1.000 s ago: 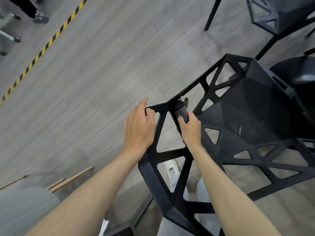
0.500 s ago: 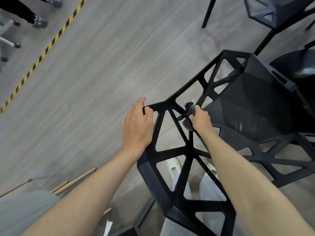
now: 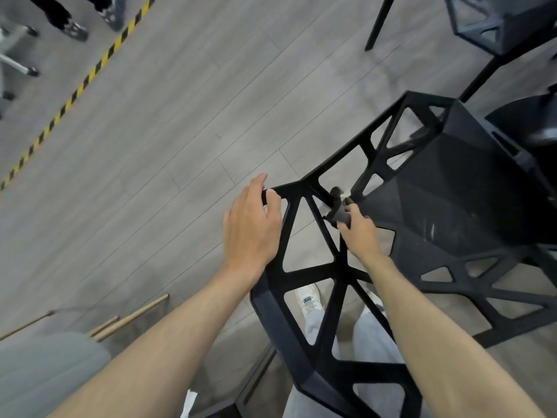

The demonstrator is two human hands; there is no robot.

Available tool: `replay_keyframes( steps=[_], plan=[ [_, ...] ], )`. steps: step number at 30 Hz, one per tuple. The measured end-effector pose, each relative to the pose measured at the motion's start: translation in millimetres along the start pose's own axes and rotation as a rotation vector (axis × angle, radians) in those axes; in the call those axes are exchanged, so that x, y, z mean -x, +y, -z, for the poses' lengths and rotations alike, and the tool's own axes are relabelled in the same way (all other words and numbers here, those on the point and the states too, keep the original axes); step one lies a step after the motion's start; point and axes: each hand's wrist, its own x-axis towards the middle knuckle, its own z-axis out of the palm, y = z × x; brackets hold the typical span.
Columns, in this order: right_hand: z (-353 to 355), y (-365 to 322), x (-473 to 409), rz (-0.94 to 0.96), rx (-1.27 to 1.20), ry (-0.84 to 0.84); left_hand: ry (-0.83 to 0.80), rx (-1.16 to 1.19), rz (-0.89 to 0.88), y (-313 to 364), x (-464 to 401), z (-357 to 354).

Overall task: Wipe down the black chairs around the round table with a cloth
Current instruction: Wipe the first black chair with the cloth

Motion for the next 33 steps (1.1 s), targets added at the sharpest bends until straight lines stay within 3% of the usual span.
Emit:
replay_keyframes(
  steps=[4,8,14,22,33],
  plan=[
    [-17,2,13,-0.084,-0.086,0.008,-0.004,-0.001,0.001,-1,-1,-1],
    [-9,-1,24,-0.048,-0.051,0.033,-0.001,-0.008,-0.012,1,0,-1],
    [-3,13,25,-0.077,-0.074,-0.109,-0.005,-0.012,-0.015,-2,-1,-1],
    [-11,21,18,-0.109,-0.162,-0.052,0.000,0.006,-0.014,-4,-2,-3],
    [29,28,143,0.062,0.056,-0.158,-0.012,-0.009,-0.013,0,-1,-1]
  ],
)
